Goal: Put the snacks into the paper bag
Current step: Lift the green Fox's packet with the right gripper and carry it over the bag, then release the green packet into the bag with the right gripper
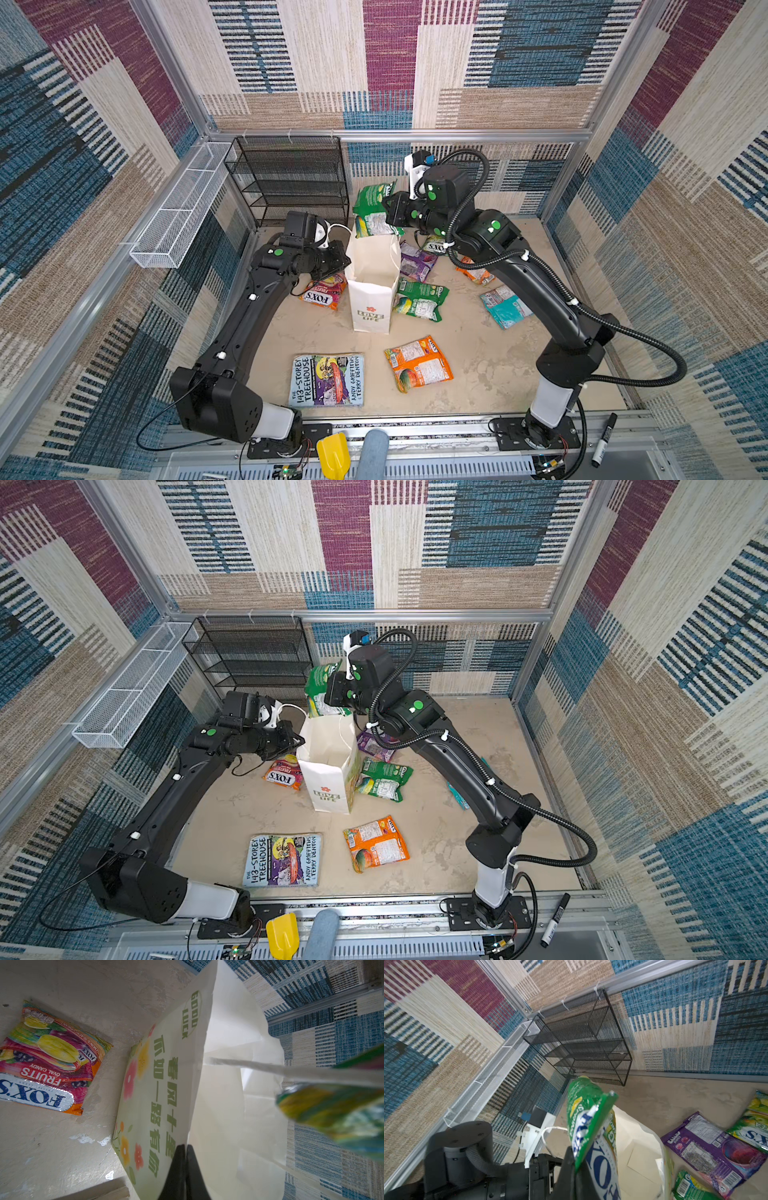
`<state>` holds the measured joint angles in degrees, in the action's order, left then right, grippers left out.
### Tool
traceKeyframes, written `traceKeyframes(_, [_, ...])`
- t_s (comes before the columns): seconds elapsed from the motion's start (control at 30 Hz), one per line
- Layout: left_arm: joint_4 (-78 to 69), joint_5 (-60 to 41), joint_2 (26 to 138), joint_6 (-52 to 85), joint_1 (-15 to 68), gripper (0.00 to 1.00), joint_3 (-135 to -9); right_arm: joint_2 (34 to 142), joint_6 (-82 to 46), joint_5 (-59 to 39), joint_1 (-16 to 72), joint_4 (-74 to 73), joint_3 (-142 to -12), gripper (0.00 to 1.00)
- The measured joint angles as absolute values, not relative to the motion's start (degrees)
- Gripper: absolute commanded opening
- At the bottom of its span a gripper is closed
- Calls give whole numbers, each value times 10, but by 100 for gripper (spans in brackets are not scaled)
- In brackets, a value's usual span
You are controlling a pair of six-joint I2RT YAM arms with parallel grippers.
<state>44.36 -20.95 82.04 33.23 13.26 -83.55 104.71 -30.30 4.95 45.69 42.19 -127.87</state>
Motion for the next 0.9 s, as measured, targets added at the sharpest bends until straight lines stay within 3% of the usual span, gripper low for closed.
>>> traceKeyframes(0.37, [444, -209, 817, 333, 133, 0, -834, 1048, -286, 126, 472, 489, -1216, 0])
traceKeyframes(0.73, [439, -210, 818, 333, 131, 0, -832, 1084, -284, 118, 473, 486, -1206, 0])
traceKeyframes(0.83, [434, -211, 820, 333, 132, 0, -832, 1105, -285, 109, 473, 480, -1221, 9])
traceKeyframes(0.9, [430, -212, 821, 334, 132, 0, -831, 1118, -288, 105, 473, 472, -1229, 20])
